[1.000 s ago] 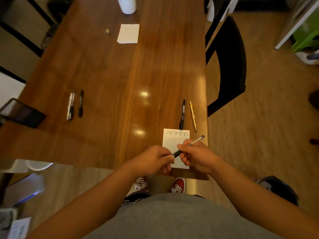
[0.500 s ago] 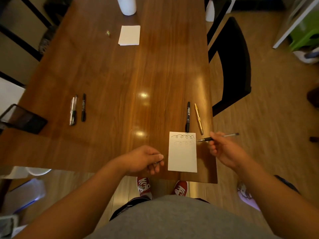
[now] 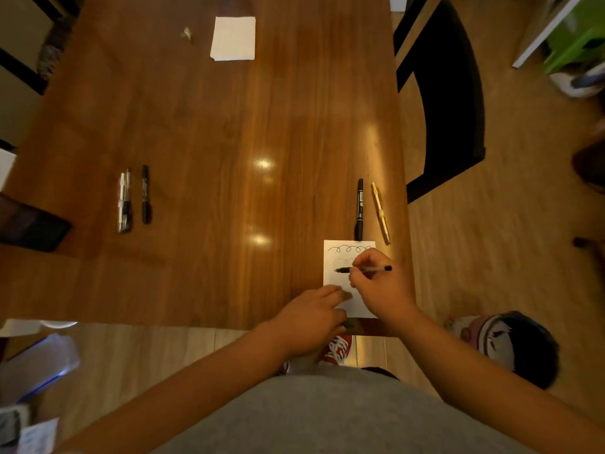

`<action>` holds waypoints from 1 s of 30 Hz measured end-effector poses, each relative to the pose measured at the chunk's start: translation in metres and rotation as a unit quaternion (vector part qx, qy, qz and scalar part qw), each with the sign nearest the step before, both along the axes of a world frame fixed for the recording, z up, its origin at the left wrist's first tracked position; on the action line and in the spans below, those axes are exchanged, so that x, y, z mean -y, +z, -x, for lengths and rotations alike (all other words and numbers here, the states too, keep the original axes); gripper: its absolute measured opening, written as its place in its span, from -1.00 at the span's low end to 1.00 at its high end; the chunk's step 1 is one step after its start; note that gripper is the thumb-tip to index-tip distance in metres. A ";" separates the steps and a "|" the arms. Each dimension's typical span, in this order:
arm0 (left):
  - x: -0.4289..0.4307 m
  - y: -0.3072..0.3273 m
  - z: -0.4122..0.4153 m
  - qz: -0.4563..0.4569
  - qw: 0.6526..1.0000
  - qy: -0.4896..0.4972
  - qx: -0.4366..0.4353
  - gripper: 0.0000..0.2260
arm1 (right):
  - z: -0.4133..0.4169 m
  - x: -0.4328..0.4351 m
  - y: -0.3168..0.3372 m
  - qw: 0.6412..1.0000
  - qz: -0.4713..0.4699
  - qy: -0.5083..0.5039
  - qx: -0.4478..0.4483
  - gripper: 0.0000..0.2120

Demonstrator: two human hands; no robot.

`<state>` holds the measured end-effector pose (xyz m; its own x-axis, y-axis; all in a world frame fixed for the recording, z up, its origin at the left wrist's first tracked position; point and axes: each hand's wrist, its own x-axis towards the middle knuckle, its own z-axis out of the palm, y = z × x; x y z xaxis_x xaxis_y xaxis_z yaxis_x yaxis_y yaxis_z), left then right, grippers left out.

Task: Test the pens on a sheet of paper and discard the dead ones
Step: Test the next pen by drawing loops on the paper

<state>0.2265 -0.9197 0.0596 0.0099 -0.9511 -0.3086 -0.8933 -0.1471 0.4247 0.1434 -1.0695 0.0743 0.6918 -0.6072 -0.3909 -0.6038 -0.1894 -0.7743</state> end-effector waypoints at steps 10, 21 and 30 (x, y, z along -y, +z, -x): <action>-0.002 -0.012 0.005 0.032 0.999 -0.002 0.007 -0.69 | -0.006 -0.009 -0.005 0.997 0.036 0.061 -0.005 -0.82; -0.004 -0.015 0.010 0.051 0.999 0.009 0.013 -0.71 | -0.003 -0.006 -0.009 0.992 0.063 0.105 -0.020 -0.87; 0.000 -0.019 0.015 0.022 0.999 0.008 0.040 -0.67 | -0.004 0.003 -0.011 0.995 0.051 0.083 -0.020 -0.90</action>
